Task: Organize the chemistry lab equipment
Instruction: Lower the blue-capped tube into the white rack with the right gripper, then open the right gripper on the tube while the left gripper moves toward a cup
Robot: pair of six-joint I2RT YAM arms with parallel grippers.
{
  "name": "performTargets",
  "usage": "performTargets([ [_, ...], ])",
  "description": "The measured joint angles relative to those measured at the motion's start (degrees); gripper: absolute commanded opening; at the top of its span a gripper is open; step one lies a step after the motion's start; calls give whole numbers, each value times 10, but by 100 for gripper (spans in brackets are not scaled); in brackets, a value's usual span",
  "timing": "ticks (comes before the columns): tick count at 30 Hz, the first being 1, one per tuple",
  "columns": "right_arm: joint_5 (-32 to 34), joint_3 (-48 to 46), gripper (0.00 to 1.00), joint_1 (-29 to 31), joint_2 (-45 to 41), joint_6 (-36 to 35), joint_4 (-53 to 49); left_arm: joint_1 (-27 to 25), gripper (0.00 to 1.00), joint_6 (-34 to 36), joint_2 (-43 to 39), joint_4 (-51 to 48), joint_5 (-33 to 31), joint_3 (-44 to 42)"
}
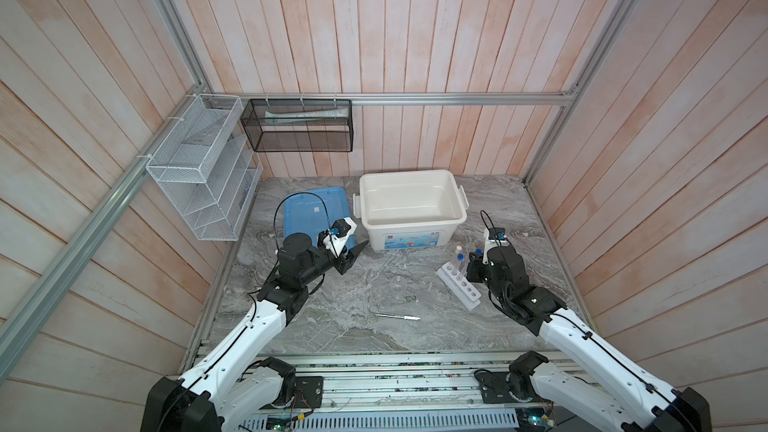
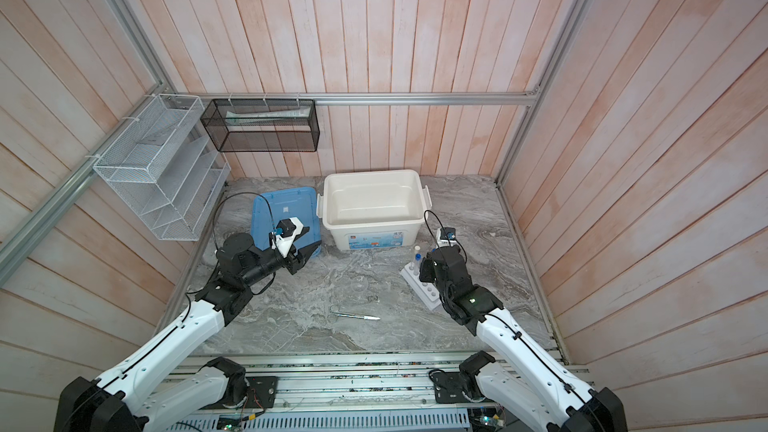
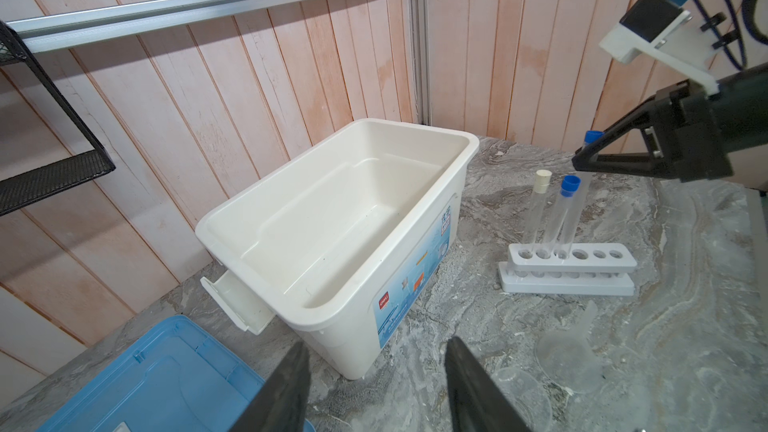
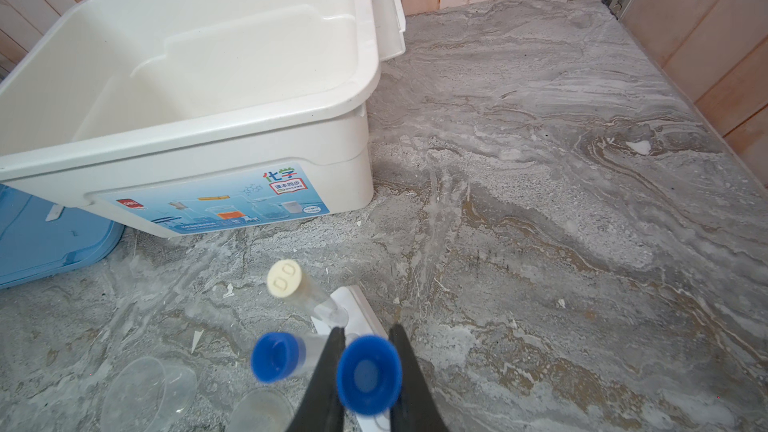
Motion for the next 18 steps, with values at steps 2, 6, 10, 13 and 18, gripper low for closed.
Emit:
performTargets([
  [2,0,-2,8,0,3,0,3,0,54,0,0,0,0,0],
  [6,0,-12,8,1,15,0,9,0,54,0,0,0,0,0],
  [10,1,-14,8,9,34,-1,11,0,54,0,0,0,0,0],
  [13,3,-14,8,13,43,-2,15,0,54,0,0,0,0,0],
  [18,7,-16,9,14,52,-4,26,0,54,0,2,0,0,0],
])
